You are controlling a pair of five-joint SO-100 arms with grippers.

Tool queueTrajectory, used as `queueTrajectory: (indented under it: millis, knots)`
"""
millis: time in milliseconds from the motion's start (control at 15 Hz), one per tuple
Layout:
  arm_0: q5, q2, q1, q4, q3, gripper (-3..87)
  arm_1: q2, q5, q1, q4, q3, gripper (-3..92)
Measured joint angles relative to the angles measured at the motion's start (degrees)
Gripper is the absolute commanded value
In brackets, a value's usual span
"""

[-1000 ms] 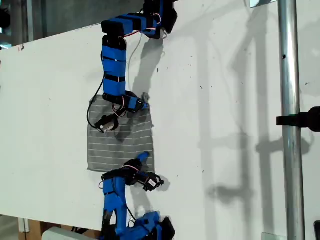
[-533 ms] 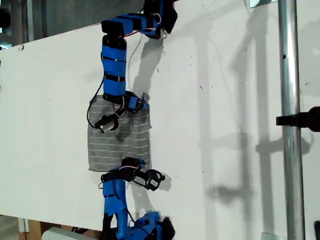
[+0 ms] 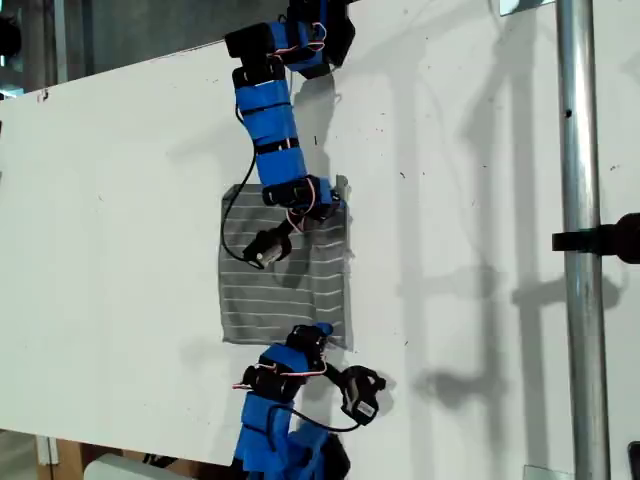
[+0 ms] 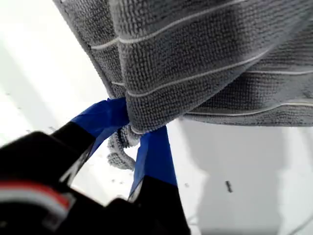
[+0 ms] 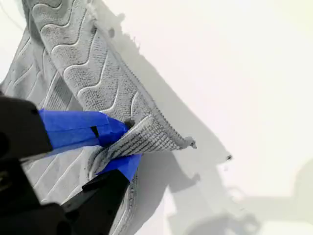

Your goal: Grasp corners of a towel and fold twice.

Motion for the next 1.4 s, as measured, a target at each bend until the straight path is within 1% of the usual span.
queueTrajectory:
  millis: [67,133,200,333,400,533,733,800,933,1000,1067,1200,1267,1400]
  knots:
    - [-5.01,0.7,5.1,0.0,0.0,-2.9,1.14,3.43,-3.78,2.11,-3.34,-0.3]
    - [-8.44,1.67,8.44,0.0,0.0,-2.9,3.6,6.24,-5.89,2.55,-4.39,-0.3]
    - [-10.02,3.25,9.67,0.0,0.35,-2.9,6.33,7.47,-6.42,2.29,-3.96,-0.3]
    - [-9.49,7.47,8.7,0.0,4.13,-2.9,7.82,7.91,-3.43,0.44,-0.18,-0.3]
    - [-5.71,9.84,4.75,-0.44,7.03,-2.9,7.82,6.59,0.0,-2.02,2.37,-0.3]
    - [6.33,13.54,-7.29,-1.76,11.07,-2.9,7.73,1.85,9.05,-6.86,5.89,-0.3]
    - [26.37,14.06,-29.0,-0.09,8.79,-2.9,8.44,-10.02,25.4,-9.67,6.24,-0.3]
    - [32.34,13.45,-34.45,0.97,5.27,-2.9,9.93,-14.33,30.5,-10.2,6.06,-0.3]
    - [40.25,12.57,-42.1,2.81,-1.58,-2.9,12.92,-22.5,37.88,-10.11,2.72,-0.3]
    - [42.54,12.48,-44.03,3.87,-4.57,-2.8,15.03,-25.22,39.55,-9.49,0.88,-0.3]
    - [43.33,12.48,-44.65,4.66,-5.89,-2.8,17.93,-26.81,40.17,-9.05,0.44,-0.3]
    - [42.36,12.48,-44.65,4.39,-4.66,-2.6,20.13,-26.98,39.55,-8.53,1.49,-0.3]
    - [41.13,12.48,-44.03,2.46,-1.14,-2.3,19.78,-26.28,38.41,-9.32,3.87,-0.3]
    - [38.06,12.13,-42.89,-4.83,7.38,-2.1,16.35,-24.17,36.83,-12.83,9.14,-0.3]
